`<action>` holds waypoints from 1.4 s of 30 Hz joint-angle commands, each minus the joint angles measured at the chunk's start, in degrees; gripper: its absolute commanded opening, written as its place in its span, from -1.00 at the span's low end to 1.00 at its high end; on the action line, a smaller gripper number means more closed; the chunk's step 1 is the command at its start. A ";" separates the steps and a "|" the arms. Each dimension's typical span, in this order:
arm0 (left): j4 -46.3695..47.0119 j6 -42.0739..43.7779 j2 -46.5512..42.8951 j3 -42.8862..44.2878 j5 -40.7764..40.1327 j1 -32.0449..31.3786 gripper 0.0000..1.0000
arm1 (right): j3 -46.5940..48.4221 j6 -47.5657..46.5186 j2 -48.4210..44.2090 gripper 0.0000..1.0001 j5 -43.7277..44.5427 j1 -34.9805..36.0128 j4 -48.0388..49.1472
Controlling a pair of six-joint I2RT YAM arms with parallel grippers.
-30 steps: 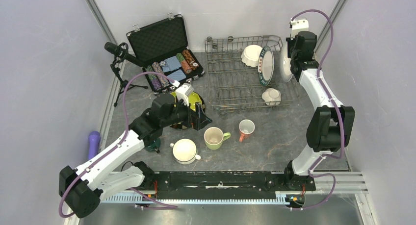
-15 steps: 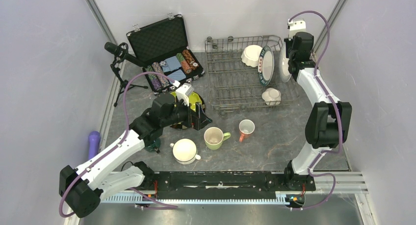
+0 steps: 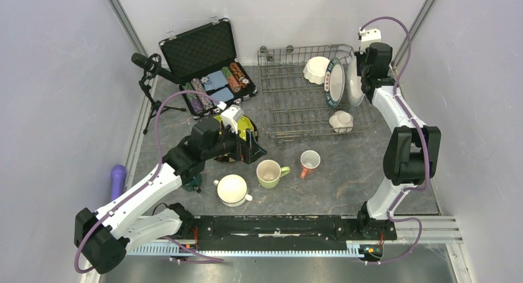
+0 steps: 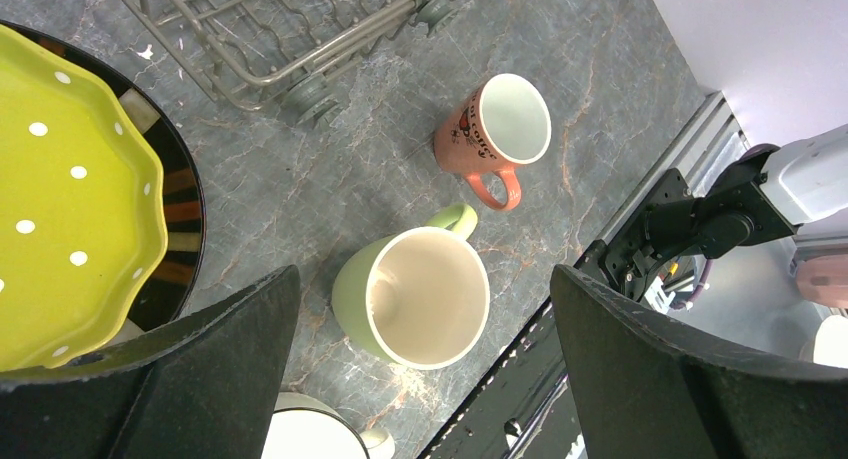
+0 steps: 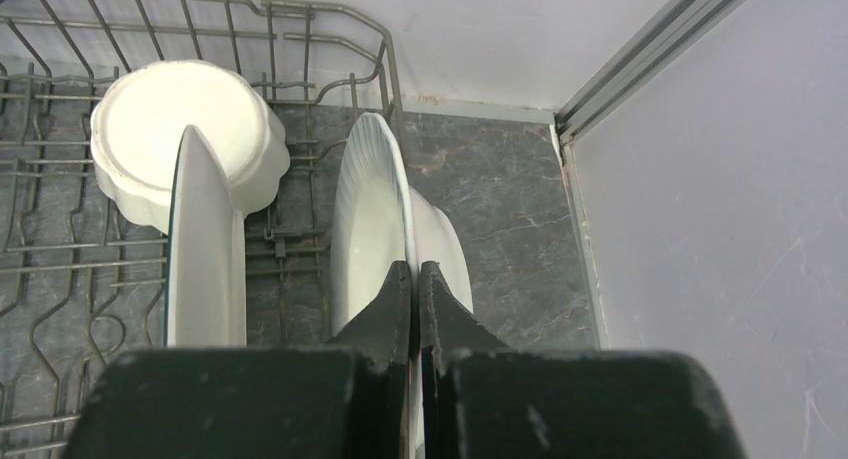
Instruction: Load the mixed dishes into the dish rack
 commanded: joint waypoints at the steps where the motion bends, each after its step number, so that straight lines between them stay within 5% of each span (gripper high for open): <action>1: 1.25 1.42 -0.57 -0.06 0.82 0.29 1.00 | -0.88 0.76 -1.99 -1.00 -0.79 -0.15 9.42; 4: 1.30 1.29 -0.62 -0.24 0.78 0.29 1.00 | -0.89 0.83 -1.62 -1.00 -0.46 -0.14 9.38; 7: 1.34 1.16 -0.54 -0.24 0.91 0.29 1.00 | -0.99 0.88 -1.15 -0.77 1.30 -0.16 9.28; 11: 1.34 1.16 -0.65 -0.24 0.96 0.24 1.00 | 0.04 2.09 -0.93 0.23 4.27 -0.18 7.62; 13: 1.34 1.16 -0.64 -0.31 0.96 0.25 1.00 | 0.34 2.88 -1.43 0.50 4.57 -0.18 7.17; 17: 1.25 1.07 -0.70 -0.46 1.00 0.28 1.00 | -0.06 3.77 -3.40 0.73 4.08 -0.16 7.01; 31: -3.44 -0.90 1.80 2.45 -5.31 0.29 1.00 | -4.61 5.70 -20.15 0.93 -1.36 -0.12 -0.51; 42: -21.58 -6.72 4.36 7.97 -22.29 0.29 1.00 | -10.35 19.39 -29.37 0.92 -21.45 -0.16 -1.72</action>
